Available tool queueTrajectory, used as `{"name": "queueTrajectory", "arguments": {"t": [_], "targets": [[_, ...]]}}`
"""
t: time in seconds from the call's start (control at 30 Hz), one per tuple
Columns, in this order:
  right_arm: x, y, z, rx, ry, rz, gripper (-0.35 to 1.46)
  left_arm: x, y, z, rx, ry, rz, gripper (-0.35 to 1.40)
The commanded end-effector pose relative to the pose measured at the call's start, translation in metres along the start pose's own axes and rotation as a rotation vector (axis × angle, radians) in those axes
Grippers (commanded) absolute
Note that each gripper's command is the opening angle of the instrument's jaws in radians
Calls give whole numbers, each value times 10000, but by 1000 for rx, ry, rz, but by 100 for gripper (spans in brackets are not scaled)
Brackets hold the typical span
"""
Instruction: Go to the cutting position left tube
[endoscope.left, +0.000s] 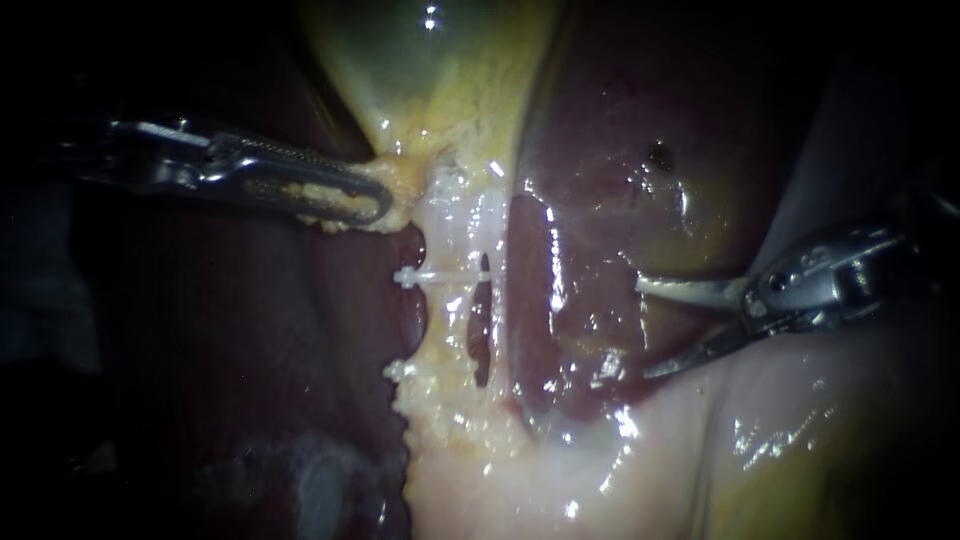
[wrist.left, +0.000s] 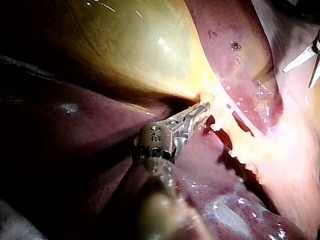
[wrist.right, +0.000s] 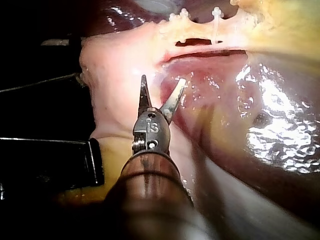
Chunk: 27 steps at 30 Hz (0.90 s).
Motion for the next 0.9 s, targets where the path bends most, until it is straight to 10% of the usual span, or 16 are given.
{"name": "queueTrajectory", "arguments": {"t": [0.03,0.53,0.9], "targets": [[0,0,0,0,0,0,145,0,1,-3,-1,-1,0,-35],[0,0,0,6,1,0,145,25,3,-92,25,27,-27,-35],[1,0,3,28,5,1,145,26,4,-94,30,33,-24,-35]]}}
